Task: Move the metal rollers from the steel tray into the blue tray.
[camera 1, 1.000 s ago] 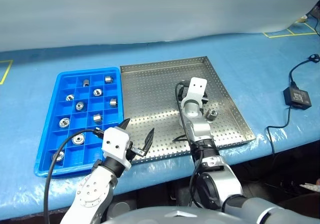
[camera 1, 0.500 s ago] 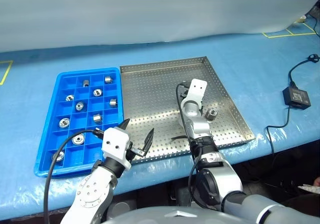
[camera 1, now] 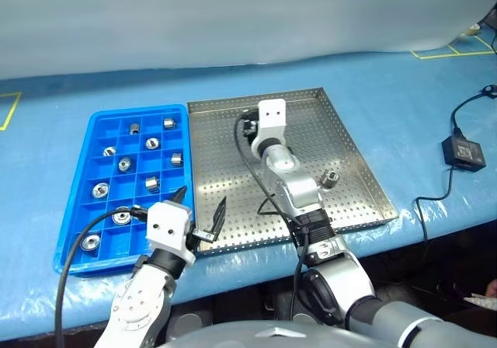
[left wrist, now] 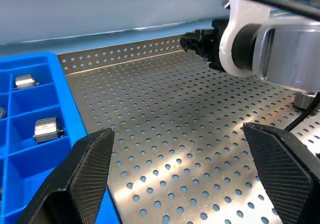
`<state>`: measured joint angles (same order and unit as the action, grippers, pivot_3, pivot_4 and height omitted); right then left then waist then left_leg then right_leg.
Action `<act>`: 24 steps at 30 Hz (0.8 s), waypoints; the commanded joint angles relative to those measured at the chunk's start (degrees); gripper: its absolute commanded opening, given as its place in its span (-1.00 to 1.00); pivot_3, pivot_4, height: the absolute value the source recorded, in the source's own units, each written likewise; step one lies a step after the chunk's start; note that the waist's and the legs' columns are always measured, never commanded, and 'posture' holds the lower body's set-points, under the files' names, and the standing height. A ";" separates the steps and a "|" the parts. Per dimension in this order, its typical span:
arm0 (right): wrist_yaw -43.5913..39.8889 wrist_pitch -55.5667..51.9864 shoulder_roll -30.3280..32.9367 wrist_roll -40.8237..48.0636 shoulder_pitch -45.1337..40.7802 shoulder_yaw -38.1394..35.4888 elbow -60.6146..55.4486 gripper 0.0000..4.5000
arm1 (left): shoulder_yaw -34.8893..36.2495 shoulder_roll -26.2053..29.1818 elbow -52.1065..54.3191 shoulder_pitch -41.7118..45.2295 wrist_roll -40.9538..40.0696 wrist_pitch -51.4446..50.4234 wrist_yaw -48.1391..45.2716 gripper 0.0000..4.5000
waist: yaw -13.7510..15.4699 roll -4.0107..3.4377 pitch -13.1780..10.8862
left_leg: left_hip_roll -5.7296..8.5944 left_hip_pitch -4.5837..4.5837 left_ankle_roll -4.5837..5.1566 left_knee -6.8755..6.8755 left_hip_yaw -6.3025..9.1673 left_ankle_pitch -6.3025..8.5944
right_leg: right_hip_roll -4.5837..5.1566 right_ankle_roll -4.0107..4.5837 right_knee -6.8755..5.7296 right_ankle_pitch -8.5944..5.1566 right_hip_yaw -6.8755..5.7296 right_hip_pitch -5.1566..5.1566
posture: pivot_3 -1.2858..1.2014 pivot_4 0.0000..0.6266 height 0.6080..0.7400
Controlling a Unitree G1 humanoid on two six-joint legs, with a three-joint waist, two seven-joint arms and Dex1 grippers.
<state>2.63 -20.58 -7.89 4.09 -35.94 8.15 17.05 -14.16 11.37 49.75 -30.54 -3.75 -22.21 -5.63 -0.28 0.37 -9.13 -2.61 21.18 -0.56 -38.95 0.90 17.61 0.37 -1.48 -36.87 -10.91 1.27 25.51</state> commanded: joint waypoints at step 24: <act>-32.39 -20.18 6.64 7.20 0.30 22.63 -19.48 -0.23 | 1.96 -2.30 1.19 -22.59 3.50 24.23 2.90 1.00 | 5.82 0.05 -0.16 | 0.05 0.35 0.01 -0.13 0.25 0.01 | 0.10 0.24 0.09 -0.30 -0.31 0.14 | 0.32 -0.52 1.00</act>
<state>-28.18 -40.51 -1.77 11.59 -35.44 30.40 1.07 -11.88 9.14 49.75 -53.34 -0.34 1.50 -2.60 5.54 0.42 -9.29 -2.56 21.52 -0.55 -39.10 1.15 17.62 0.48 -1.24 -36.77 -11.21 0.96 25.64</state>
